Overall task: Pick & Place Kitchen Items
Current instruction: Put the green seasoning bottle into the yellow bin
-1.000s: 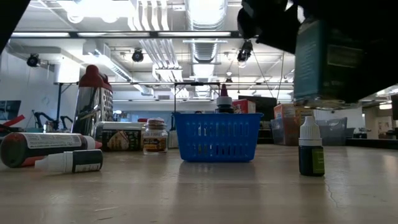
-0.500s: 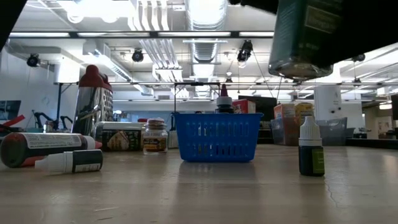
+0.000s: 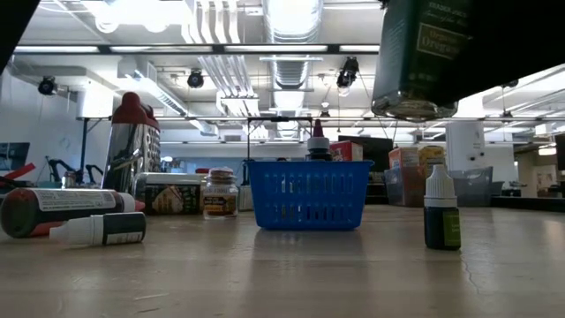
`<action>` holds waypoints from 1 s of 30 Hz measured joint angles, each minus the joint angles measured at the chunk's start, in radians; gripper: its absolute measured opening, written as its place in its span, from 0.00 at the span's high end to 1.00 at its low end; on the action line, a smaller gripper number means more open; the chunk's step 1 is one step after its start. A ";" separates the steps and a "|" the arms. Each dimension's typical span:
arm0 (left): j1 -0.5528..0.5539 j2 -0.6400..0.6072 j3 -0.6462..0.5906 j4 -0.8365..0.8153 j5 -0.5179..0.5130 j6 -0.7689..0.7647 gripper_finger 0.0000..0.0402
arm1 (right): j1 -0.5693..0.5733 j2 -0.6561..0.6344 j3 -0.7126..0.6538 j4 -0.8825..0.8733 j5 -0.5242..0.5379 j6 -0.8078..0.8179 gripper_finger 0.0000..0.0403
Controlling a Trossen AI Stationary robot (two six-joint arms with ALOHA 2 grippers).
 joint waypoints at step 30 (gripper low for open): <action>0.007 0.004 -0.048 -0.024 0.025 -0.141 0.29 | -0.008 0.000 -0.001 0.002 0.008 0.002 0.51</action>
